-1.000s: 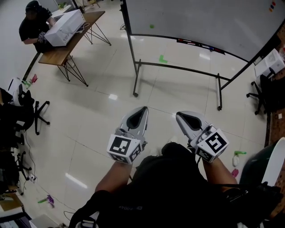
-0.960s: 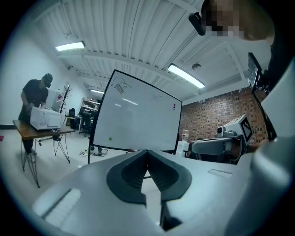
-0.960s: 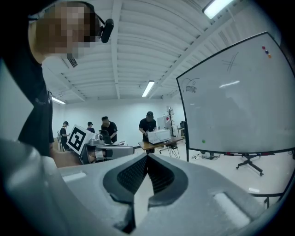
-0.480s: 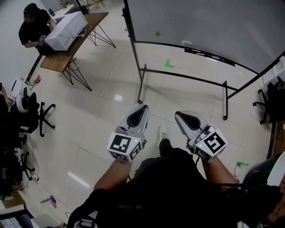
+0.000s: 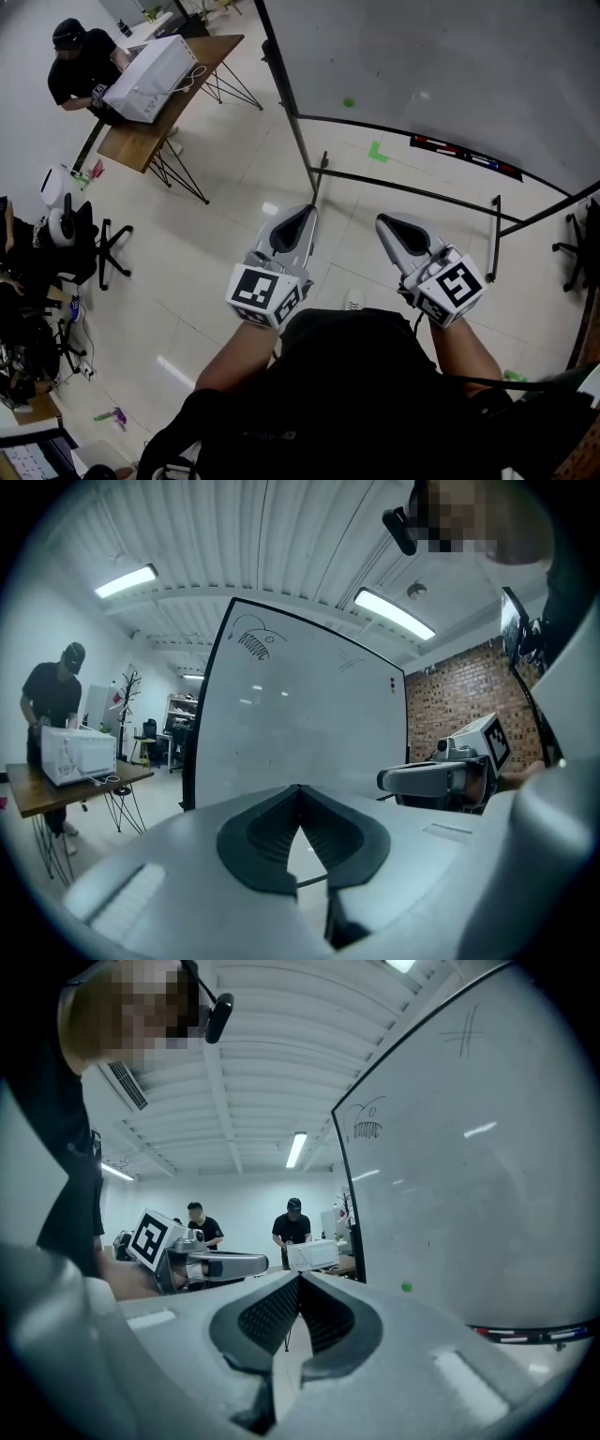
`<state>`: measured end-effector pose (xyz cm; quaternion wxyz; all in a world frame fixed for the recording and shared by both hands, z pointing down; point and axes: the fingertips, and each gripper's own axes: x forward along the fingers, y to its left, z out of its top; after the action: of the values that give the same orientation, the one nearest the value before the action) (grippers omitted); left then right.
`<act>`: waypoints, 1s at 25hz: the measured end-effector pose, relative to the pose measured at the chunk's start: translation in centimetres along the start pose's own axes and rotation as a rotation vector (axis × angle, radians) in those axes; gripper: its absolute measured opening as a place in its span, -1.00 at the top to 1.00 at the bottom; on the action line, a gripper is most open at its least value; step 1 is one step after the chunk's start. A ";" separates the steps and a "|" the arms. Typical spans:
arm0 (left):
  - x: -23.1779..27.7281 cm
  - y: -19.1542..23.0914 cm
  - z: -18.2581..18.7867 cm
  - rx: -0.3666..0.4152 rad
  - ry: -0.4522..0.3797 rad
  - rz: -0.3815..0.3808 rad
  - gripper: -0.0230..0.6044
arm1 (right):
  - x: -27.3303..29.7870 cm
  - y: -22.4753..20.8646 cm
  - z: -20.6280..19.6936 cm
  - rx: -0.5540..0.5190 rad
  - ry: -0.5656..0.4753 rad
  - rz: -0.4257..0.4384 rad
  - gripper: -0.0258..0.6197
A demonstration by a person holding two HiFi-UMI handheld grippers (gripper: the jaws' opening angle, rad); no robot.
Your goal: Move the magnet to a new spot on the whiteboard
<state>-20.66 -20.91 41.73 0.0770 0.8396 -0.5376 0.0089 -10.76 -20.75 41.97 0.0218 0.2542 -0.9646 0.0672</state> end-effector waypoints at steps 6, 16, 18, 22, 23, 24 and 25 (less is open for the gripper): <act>3.5 2.3 -0.6 0.009 0.029 -0.005 0.88 | 3.2 -3.3 -0.2 0.031 0.016 -0.011 0.92; 7.8 11.7 -1.8 -0.030 0.074 -0.041 0.88 | 11.0 -7.2 -1.7 0.058 0.056 -0.107 0.92; 8.7 14.0 -1.5 -0.020 0.079 -0.076 0.88 | 13.3 -7.8 -1.6 0.056 0.055 -0.147 0.92; 10.7 18.8 0.0 0.010 0.062 -0.153 0.88 | 17.7 -9.3 -1.5 0.032 0.055 -0.266 0.92; 11.2 20.0 0.3 0.015 0.059 -0.171 0.88 | 18.7 -9.7 -1.6 0.025 0.059 -0.300 0.92; 11.7 21.1 0.5 0.018 0.057 -0.188 0.88 | 19.7 -10.1 -1.7 0.019 0.060 -0.333 0.92; 12.2 22.1 0.6 0.023 0.057 -0.204 0.88 | 20.5 -10.6 -1.7 0.015 0.057 -0.369 0.92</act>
<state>-35.54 -41.03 44.97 0.0831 0.8902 -0.4469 0.0310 -23.35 -39.63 46.44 0.0590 0.4251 -0.9000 0.0764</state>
